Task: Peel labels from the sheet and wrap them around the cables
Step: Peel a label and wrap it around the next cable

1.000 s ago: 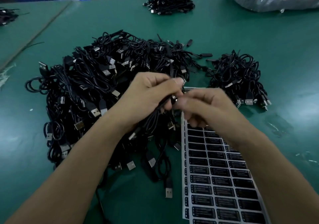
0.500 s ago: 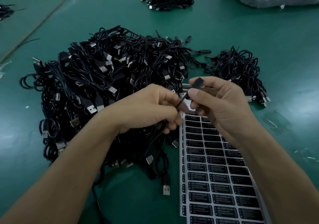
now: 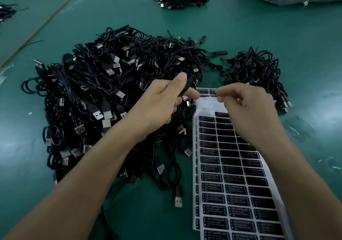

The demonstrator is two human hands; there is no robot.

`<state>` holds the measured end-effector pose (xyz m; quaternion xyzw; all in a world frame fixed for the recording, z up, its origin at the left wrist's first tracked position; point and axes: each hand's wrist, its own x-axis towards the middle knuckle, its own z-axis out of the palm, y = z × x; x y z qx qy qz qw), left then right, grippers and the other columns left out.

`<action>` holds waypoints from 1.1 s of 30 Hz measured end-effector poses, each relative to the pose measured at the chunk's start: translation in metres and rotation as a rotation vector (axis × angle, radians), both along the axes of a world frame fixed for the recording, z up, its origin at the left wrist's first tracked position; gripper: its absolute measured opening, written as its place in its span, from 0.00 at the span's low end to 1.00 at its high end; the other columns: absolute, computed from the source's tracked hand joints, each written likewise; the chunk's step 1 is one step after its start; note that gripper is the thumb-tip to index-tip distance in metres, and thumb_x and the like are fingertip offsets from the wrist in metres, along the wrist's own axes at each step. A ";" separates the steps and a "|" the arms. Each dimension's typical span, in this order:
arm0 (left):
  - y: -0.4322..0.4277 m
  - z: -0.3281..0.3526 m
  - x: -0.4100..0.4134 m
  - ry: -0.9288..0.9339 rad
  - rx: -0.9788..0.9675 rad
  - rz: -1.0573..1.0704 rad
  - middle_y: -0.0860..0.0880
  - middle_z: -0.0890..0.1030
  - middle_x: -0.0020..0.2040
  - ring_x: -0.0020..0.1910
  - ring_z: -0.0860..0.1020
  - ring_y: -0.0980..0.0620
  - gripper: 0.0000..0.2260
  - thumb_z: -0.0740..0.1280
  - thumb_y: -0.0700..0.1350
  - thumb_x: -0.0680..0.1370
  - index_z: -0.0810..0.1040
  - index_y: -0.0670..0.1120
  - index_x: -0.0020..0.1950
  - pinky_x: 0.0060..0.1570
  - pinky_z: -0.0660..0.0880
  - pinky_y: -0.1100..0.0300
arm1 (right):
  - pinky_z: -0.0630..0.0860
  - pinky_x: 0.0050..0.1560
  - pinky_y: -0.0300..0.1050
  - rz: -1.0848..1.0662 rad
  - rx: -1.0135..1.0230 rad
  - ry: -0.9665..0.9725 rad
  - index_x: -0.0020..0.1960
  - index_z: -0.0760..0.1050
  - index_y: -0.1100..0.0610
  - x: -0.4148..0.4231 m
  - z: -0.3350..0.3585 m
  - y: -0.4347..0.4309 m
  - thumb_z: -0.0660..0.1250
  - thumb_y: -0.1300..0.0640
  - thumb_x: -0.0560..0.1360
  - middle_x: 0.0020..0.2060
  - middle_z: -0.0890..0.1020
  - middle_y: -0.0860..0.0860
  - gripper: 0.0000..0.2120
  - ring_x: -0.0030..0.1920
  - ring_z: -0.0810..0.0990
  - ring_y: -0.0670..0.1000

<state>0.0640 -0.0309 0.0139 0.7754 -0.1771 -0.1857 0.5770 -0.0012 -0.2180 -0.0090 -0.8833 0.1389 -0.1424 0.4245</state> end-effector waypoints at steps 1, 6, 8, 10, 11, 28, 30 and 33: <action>0.000 0.000 0.000 0.016 -0.004 0.004 0.49 0.63 0.33 0.29 0.61 0.56 0.22 0.54 0.56 0.85 0.85 0.48 0.51 0.25 0.60 0.65 | 0.72 0.45 0.32 0.027 -0.087 0.060 0.60 0.80 0.47 -0.001 0.002 -0.001 0.62 0.60 0.80 0.52 0.84 0.43 0.14 0.48 0.79 0.45; 0.001 -0.005 0.002 -0.007 0.016 -0.051 0.49 0.69 0.30 0.32 0.65 0.52 0.10 0.65 0.49 0.82 0.85 0.48 0.48 0.29 0.68 0.67 | 0.75 0.62 0.61 0.169 -0.410 0.430 0.72 0.69 0.44 -0.012 0.012 -0.003 0.72 0.36 0.70 0.68 0.72 0.47 0.34 0.63 0.75 0.55; 0.001 -0.008 0.003 -0.021 0.016 -0.053 0.57 0.74 0.28 0.29 0.71 0.59 0.07 0.67 0.46 0.81 0.84 0.46 0.46 0.29 0.71 0.67 | 0.75 0.62 0.62 0.146 -0.421 0.485 0.74 0.67 0.46 -0.013 0.014 -0.003 0.71 0.29 0.63 0.68 0.69 0.48 0.44 0.63 0.75 0.57; -0.001 -0.011 0.003 -0.042 0.035 -0.042 0.56 0.78 0.29 0.28 0.74 0.61 0.07 0.69 0.44 0.80 0.82 0.44 0.45 0.28 0.73 0.68 | 0.75 0.61 0.61 0.123 -0.405 0.493 0.74 0.68 0.48 -0.011 0.014 -0.003 0.70 0.26 0.59 0.66 0.70 0.50 0.49 0.61 0.75 0.57; -0.002 -0.013 0.003 -0.053 0.051 -0.037 0.54 0.79 0.29 0.27 0.76 0.60 0.07 0.69 0.44 0.80 0.82 0.44 0.44 0.27 0.73 0.68 | 0.75 0.61 0.61 0.121 -0.383 0.493 0.74 0.69 0.48 -0.010 0.014 -0.004 0.71 0.26 0.57 0.64 0.70 0.51 0.49 0.61 0.75 0.57; -0.005 -0.018 0.004 -0.080 0.090 0.094 0.57 0.66 0.22 0.19 0.62 0.59 0.12 0.57 0.45 0.86 0.79 0.46 0.49 0.19 0.60 0.67 | 0.69 0.63 0.54 -0.010 -0.339 0.416 0.74 0.69 0.50 -0.010 0.010 -0.007 0.76 0.30 0.59 0.64 0.73 0.57 0.49 0.66 0.69 0.60; -0.006 -0.017 0.006 -0.010 0.074 0.116 0.56 0.66 0.24 0.20 0.61 0.59 0.14 0.55 0.42 0.85 0.79 0.47 0.48 0.18 0.58 0.67 | 0.74 0.54 0.49 0.000 -0.291 0.313 0.64 0.75 0.50 -0.008 0.007 -0.011 0.78 0.37 0.64 0.56 0.79 0.52 0.34 0.56 0.76 0.53; -0.008 -0.014 0.006 0.058 0.007 0.173 0.54 0.66 0.26 0.22 0.61 0.56 0.14 0.54 0.40 0.84 0.76 0.46 0.45 0.19 0.56 0.65 | 0.72 0.34 0.34 0.052 -0.118 0.120 0.47 0.76 0.48 -0.006 0.005 -0.016 0.76 0.49 0.72 0.41 0.81 0.47 0.10 0.35 0.77 0.40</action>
